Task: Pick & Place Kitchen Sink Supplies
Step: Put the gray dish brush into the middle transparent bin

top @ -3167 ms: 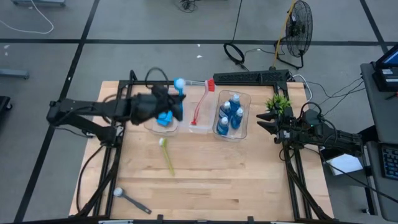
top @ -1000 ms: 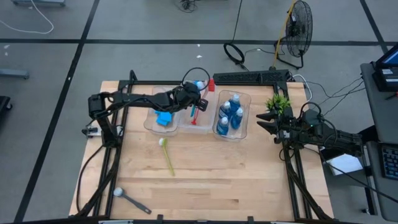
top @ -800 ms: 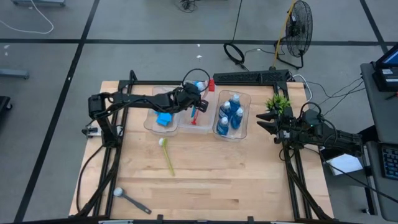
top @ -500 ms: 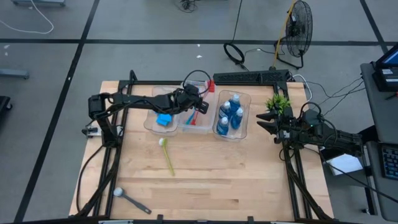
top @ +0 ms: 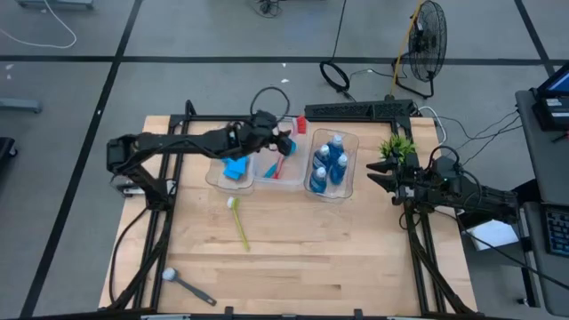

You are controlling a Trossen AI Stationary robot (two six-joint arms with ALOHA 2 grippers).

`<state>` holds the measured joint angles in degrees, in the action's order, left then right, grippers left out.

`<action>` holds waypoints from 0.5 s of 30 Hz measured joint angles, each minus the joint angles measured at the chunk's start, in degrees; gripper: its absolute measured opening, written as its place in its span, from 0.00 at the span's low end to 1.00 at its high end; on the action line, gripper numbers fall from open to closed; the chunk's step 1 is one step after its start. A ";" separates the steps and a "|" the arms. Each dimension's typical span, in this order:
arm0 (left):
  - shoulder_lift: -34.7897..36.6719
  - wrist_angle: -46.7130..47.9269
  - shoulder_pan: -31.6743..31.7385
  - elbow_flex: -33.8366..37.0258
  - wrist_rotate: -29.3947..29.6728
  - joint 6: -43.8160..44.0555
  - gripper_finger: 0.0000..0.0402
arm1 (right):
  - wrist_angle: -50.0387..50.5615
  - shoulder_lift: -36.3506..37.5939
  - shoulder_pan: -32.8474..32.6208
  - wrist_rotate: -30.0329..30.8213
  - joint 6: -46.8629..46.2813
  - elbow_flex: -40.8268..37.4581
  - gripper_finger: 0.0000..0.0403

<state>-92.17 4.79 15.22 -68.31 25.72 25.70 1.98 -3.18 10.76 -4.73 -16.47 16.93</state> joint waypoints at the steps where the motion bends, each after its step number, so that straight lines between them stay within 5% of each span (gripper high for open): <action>1: 1.11 0.39 -0.02 0.02 -0.03 -0.09 0.67 | 0.00 0.01 0.02 0.00 0.00 0.00 0.35; 9: 8.87 3.31 -3.70 -0.02 -0.14 -3.09 0.68 | 0.00 0.00 0.02 0.00 0.00 0.00 0.35; 15: 14.18 13.22 -9.32 0.00 0.04 3.08 0.68 | -0.02 0.02 0.02 0.00 0.00 0.00 0.35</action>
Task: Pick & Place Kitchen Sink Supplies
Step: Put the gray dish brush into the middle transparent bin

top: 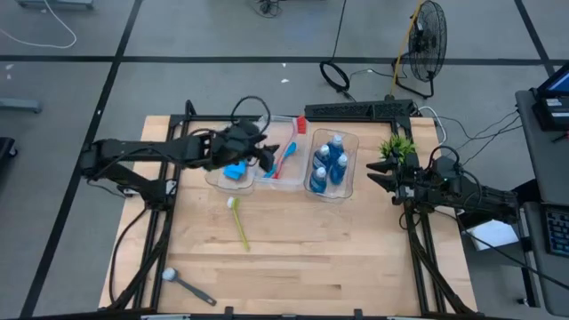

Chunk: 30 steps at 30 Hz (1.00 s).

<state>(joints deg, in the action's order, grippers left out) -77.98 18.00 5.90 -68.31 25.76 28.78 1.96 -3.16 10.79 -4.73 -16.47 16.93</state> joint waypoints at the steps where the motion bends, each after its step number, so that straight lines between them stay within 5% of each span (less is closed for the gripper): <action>1: 0.59 1.19 -1.11 -0.01 -0.05 1.87 0.68 | 0.00 0.00 -0.02 0.00 0.00 0.00 0.35; 8: 2.38 13.60 -9.19 -0.04 -0.44 16.70 0.68 | 0.00 0.00 -0.01 0.00 0.00 0.00 0.35; 17: 1.66 26.51 -18.47 0.00 -7.87 39.00 0.68 | 0.00 -0.02 -0.02 0.00 0.00 -0.02 0.35; 30: -1.19 37.72 -29.85 -0.02 -9.92 68.46 0.67 | 0.00 -0.02 -0.02 -0.02 0.00 0.00 0.35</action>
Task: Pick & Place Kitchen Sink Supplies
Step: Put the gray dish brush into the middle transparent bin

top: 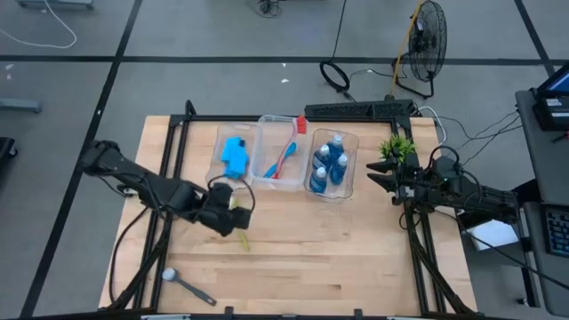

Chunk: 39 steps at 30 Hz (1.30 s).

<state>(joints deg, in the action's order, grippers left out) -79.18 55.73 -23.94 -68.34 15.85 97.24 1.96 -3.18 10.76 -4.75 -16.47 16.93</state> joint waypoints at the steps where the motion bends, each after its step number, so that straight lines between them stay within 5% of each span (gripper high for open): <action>1: -0.60 1.27 -0.83 0.00 -1.68 2.46 0.67 | 0.00 0.00 0.00 0.02 -0.01 0.00 0.35; 8: -4.67 6.59 -6.36 0.04 -11.41 16.38 0.67 | 0.00 0.02 0.02 0.02 0.00 0.00 0.35; 21: -8.64 7.13 -19.36 0.02 -20.32 47.23 0.67 | 0.00 0.00 0.01 0.02 0.00 0.00 0.35; 39: -15.55 4.27 -26.69 0.00 -33.06 47.08 0.67 | 0.00 0.00 0.02 0.02 -0.02 0.00 0.35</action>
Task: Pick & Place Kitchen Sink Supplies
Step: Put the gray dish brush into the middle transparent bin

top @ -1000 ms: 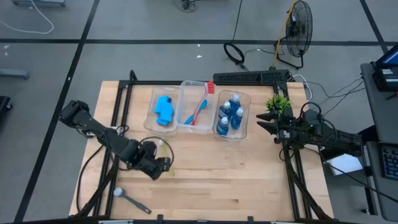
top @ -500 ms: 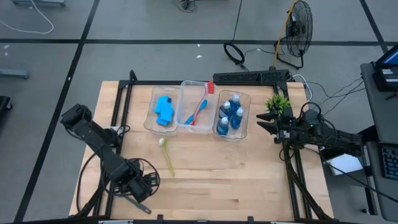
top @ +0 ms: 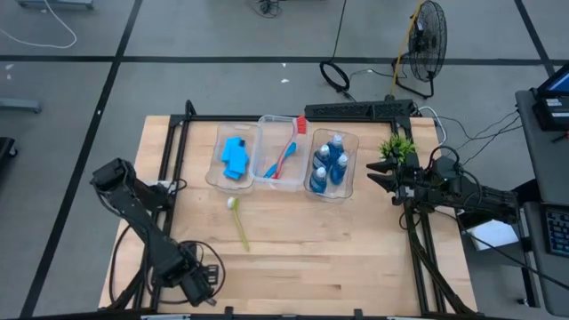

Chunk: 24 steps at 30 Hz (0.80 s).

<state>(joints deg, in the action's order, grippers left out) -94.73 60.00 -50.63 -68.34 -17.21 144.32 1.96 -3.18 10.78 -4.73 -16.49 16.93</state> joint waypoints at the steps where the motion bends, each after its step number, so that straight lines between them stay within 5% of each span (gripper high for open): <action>1: -0.29 -0.38 -0.57 0.00 -0.28 -0.03 0.67 | 0.00 0.00 -0.01 0.00 0.00 0.00 0.35; 9: -3.48 -5.17 -3.79 -0.02 2.46 4.63 0.67 | 0.00 0.00 -0.02 0.00 0.00 0.00 0.35; 17: -7.38 -8.32 -5.36 0.00 -4.37 8.01 0.67 | -0.01 0.00 -0.01 0.00 -0.01 0.00 0.35; 24: -9.09 -9.20 -4.78 0.00 -3.52 8.79 0.67 | -0.02 0.00 0.00 0.00 0.00 0.00 0.35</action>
<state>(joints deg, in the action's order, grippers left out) -103.82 50.80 -55.41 -68.34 -20.74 153.11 1.93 -3.18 10.79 -4.73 -16.49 16.93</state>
